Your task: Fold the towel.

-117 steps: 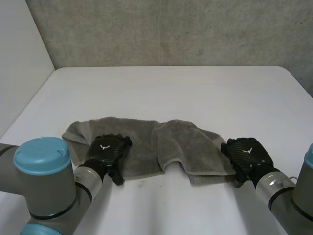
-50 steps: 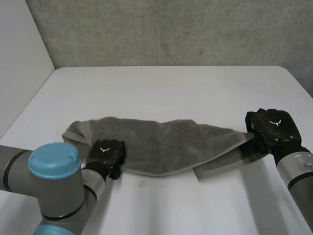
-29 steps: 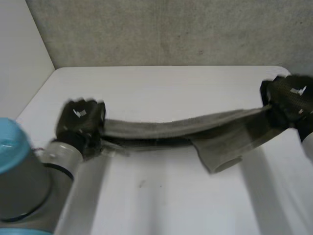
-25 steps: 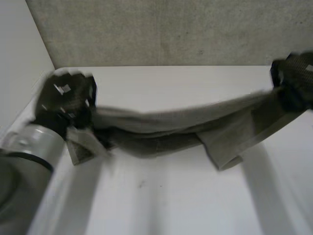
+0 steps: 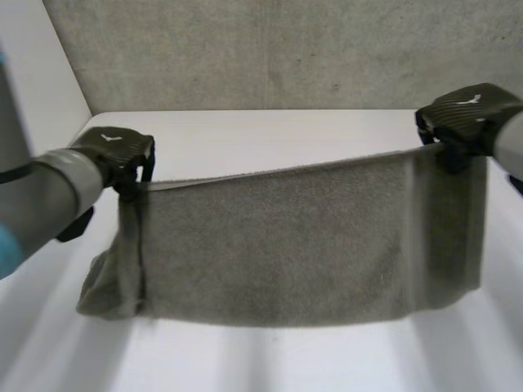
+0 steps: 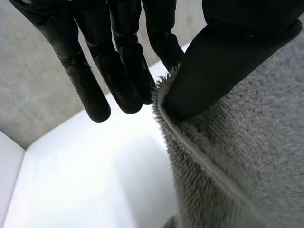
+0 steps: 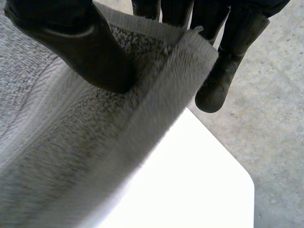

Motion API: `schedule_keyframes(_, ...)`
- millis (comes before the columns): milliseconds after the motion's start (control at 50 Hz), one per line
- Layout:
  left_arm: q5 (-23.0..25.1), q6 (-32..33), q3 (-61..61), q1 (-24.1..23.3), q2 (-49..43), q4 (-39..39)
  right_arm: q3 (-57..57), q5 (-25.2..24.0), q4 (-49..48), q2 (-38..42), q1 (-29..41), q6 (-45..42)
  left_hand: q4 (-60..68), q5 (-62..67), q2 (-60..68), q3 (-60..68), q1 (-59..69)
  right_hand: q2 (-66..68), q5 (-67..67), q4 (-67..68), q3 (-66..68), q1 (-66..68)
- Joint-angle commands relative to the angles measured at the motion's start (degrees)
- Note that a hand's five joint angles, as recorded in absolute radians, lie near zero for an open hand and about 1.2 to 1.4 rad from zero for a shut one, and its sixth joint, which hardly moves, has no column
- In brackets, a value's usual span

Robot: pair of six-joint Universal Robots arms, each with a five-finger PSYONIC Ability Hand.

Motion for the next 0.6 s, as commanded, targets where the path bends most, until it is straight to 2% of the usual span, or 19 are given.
schedule_keyframes(20, 0.1, 1.1, 15.7, 0.2, -11.8, 8.0, -10.6, 5.2, -14.6, 10.5, 2.2, 1.1, 10.2, 11.1, 10.2, 10.3, 11.7, 3.5, 2.8, 3.0, 3.6, 3.0)
schedule_keyframes(60, 0.3, 0.5, 23.8, 0.0, -11.8, 15.1, -14.7, 5.7, -25.8, 10.6, 2.3, 3.6, 10.2, 11.1, 10.2, 10.3, 11.7, 3.5, 2.8, 3.0, 3.6, 3.0)
schedule_keyframes(80, 0.3, 0.5, 23.8, 0.0, -11.8, 15.1, -14.7, 5.7, -25.8, 10.6, 2.3, 3.6, 10.2, 11.1, 10.2, 10.3, 11.7, 3.5, 2.8, 3.0, 3.6, 3.0)
schedule_keyframes(120, 0.9, -1.7, 28.0, -0.6, -8.9, 25.3, -15.1, 5.6, -37.8, 8.6, 1.9, 8.0, 10.2, 11.1, 10.2, 10.3, 11.7, 3.5, 2.8, 3.0, 3.6, 3.0)
schedule_keyframes(140, 0.9, -1.7, 28.0, -0.6, -8.9, 25.4, -15.1, 5.6, -37.9, 8.6, 1.9, 8.0, 10.2, 11.1, 10.2, 10.3, 11.7, 3.5, 2.8, 3.0, 3.6, 3.0)
schedule_keyframes(160, 1.0, -3.4, 27.9, -0.1, -5.7, 29.8, -14.3, 5.6, -42.5, 6.3, 1.7, 10.0, 10.2, 11.1, 10.2, 10.3, 11.7, 3.5, 2.8, 3.0, 3.6, 3.0)
schedule_keyframes(180, 1.0, -3.4, 27.9, -0.1, -5.7, 29.9, -13.0, 5.7, -46.2, 3.4, 1.5, 12.0, 10.2, 11.1, 10.2, 10.3, 11.7, 3.5, 2.8, 3.0, 3.6, 3.0)
schedule_keyframes(220, 1.1, -7.6, 26.8, 0.2, -1.4, 35.1, -11.2, 5.4, -47.6, 0.5, 1.5, 13.3, 10.2, 11.1, 10.2, 10.3, 11.7, 3.5, 2.8, 3.0, 3.6, 3.0)
schedule_keyframes(320, 2.7, -10.2, 18.9, 1.3, 1.2, 32.6, -5.7, 4.3, -42.5, -4.1, 1.5, 14.0, 10.2, 11.1, 10.2, 10.3, 11.7, 3.5, 2.8, 3.0, 3.6, 3.0)
schedule_keyframes(400, 5.3, -10.0, 10.2, 2.4, 3.1, 29.6, -0.6, 1.5, -36.1, -4.2, 1.5, 13.8, 10.2, 11.1, 10.2, 10.3, 11.7, 3.5, 2.8, 3.0, 3.6, 3.0)
schedule_keyframes(440, 8.1, -9.6, 0.7, 3.1, 4.1, 28.2, 5.7, -0.6, -32.4, -4.3, 1.0, 13.5, 10.2, 11.1, 10.2, 10.3, 11.7, 3.5, 2.8, 3.0, 3.6, 3.0)
schedule_keyframes(560, 11.1, -7.2, -12.8, 4.4, 4.3, 28.5, 16.9, -2.7, -33.4, -4.4, -0.8, 12.6, 10.2, 11.1, 10.2, 10.3, 11.7, 3.5, 2.8, 3.0, 3.6, 3.0)
schedule_keyframes(600, 11.6, -4.1, -19.5, 4.4, 3.5, 29.9, 23.7, -4.0, -36.1, -3.7, -1.1, 11.8, 10.2, 11.1, 10.2, 10.3, 11.7, 3.5, 2.8, 3.0, 3.6, 3.0)
